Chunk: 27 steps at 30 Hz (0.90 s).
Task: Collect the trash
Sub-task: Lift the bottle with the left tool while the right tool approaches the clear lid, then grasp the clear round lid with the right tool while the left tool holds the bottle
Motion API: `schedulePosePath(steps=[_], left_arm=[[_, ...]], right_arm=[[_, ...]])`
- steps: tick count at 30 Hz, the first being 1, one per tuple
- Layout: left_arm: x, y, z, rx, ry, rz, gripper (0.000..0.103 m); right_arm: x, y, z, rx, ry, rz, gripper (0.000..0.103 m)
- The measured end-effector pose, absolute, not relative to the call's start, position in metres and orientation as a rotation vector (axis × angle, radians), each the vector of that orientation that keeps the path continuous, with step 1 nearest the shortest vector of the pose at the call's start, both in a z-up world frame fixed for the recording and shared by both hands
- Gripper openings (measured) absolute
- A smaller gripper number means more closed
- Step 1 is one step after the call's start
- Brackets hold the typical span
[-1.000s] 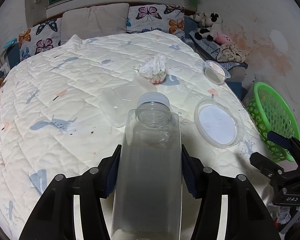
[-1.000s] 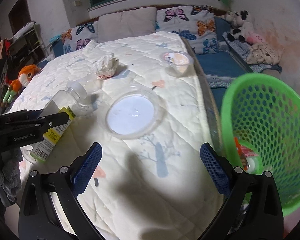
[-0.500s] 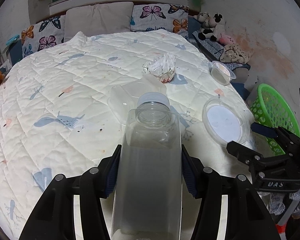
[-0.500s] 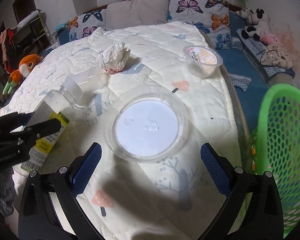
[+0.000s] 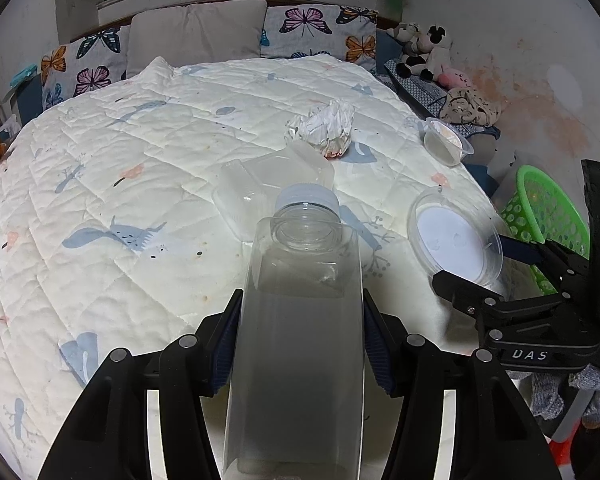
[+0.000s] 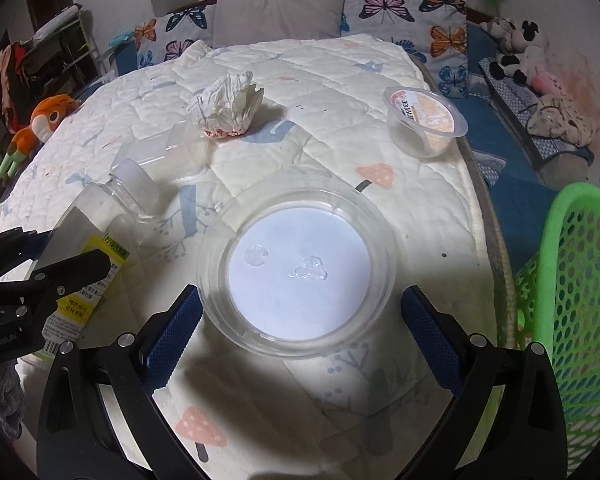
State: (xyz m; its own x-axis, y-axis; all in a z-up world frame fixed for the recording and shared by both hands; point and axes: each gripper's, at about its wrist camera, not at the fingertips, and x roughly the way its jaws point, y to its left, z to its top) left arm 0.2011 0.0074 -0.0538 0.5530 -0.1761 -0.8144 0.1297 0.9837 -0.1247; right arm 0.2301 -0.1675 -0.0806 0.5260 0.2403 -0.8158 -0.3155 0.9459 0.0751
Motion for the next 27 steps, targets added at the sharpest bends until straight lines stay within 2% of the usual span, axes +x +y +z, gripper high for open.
schedulePosePath(steps=[13, 22, 27], left_arm=[[0.2018, 0.0071, -0.0543, -0.062, 0.977, -0.186, 0.054], [0.2031, 0.0078, -0.0539, -0.065, 0.980, -0.192, 0.055], [0.2032, 0.0077, -0.0535, -0.067, 0.981, -0.191, 0.056]], right_arm=[[0.2354, -0.1615, -0.0808, -0.103, 0.964, 0.309, 0.098], [0.2340, -0.1622, -0.0804, -0.101, 0.955, 0.308, 0.090], [0.2318, -0.1630, -0.0792, -0.101, 0.948, 0.305, 0.089]])
